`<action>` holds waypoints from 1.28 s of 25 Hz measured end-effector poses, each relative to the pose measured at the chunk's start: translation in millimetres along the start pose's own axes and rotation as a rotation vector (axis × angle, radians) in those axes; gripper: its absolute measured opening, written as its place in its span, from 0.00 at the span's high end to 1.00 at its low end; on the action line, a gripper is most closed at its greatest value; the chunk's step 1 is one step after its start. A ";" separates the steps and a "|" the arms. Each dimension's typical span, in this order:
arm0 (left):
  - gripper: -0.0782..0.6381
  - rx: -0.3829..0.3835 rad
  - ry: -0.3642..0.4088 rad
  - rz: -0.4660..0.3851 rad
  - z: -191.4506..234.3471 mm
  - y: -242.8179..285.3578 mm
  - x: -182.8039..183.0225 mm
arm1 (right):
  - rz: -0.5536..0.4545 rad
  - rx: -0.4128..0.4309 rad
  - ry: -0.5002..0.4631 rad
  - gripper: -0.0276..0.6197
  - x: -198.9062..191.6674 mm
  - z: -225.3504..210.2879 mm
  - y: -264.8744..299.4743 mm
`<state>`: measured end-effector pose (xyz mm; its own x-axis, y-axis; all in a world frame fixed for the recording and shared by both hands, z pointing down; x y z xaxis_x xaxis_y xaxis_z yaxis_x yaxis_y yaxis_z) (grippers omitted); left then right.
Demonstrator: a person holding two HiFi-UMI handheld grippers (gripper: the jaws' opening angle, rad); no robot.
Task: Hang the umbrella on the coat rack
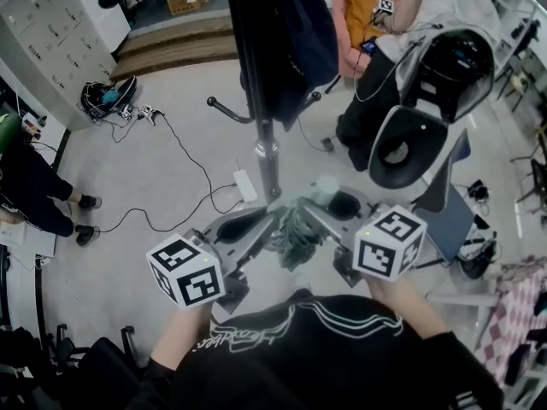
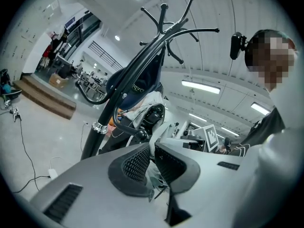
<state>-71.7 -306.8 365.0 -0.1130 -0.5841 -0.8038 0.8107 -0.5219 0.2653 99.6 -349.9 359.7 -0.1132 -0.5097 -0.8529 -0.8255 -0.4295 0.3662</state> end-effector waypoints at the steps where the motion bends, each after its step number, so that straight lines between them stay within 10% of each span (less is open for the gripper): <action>1: 0.85 0.006 0.000 -0.001 2.0 -0.8 1.6 | 0.000 0.000 0.000 0.70 1.0 -1.2 1.6; 32: 0.84 0.075 -0.065 -0.033 58.4 20.3 16.5 | 0.219 -0.033 0.065 0.69 -54.4 -65.8 58.6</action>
<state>-90.6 -363.3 388.2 -0.1782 -0.6034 -0.7772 0.7609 -0.5854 0.2801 93.8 -396.4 452.1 -0.2507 -0.6397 -0.7266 -0.7666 -0.3272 0.5526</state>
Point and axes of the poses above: the fingertips, and each gripper's own axes: y forward along the fingers, z to its left, x out of its top, the point moved 7 cm from there along -y, backward along the fingers, and after that the axes turned 7 degrees about z, right-handed, at the moved point
